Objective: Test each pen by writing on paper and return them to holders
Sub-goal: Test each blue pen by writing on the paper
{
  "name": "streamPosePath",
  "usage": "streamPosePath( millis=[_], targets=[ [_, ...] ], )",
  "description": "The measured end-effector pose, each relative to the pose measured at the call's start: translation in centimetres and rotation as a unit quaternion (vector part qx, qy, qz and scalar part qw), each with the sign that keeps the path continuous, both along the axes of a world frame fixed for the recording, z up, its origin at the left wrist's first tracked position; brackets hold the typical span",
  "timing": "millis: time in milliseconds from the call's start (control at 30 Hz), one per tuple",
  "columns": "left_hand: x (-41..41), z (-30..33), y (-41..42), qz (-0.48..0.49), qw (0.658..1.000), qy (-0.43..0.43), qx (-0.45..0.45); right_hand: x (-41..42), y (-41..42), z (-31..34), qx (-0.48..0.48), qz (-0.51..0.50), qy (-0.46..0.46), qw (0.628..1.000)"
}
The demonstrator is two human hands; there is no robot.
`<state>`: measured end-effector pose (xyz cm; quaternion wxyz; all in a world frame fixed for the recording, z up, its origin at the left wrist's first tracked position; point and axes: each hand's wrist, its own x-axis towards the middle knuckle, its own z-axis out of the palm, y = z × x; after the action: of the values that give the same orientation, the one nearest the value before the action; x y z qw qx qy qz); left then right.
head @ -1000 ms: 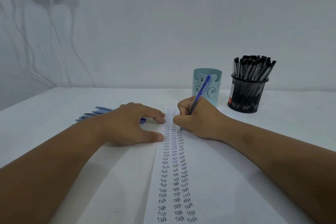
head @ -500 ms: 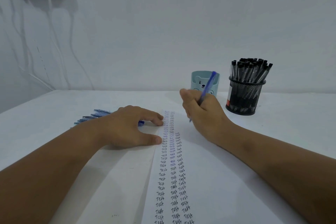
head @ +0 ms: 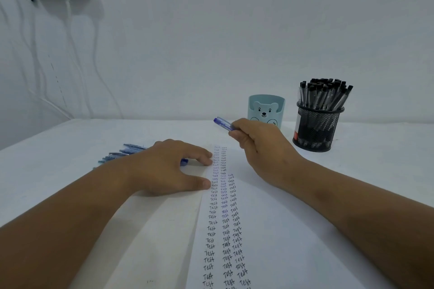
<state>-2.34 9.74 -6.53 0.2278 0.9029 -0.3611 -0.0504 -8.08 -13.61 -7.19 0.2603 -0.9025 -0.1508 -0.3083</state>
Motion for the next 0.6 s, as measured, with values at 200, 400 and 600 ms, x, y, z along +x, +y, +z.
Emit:
streamPosePath(
  millis=[200,400,600],
  targets=[
    [-1.1,0.2,-0.8,0.013,0.998,-0.057,-0.004,0.1,-0.3,0.3,-0.059,-0.005,0.03,0.998],
    [-2.3,-0.3,-2.7,-0.006,0.995,-0.092,-0.03,-1.3,-2.4,3.9,-0.096,-0.086,0.204,0.97],
    [-2.8,-1.0,-3.2,-0.033,0.996,-0.08,-0.028,-4.2,-8.2,5.3,-0.157,-0.175,0.274,0.932]
  ],
)
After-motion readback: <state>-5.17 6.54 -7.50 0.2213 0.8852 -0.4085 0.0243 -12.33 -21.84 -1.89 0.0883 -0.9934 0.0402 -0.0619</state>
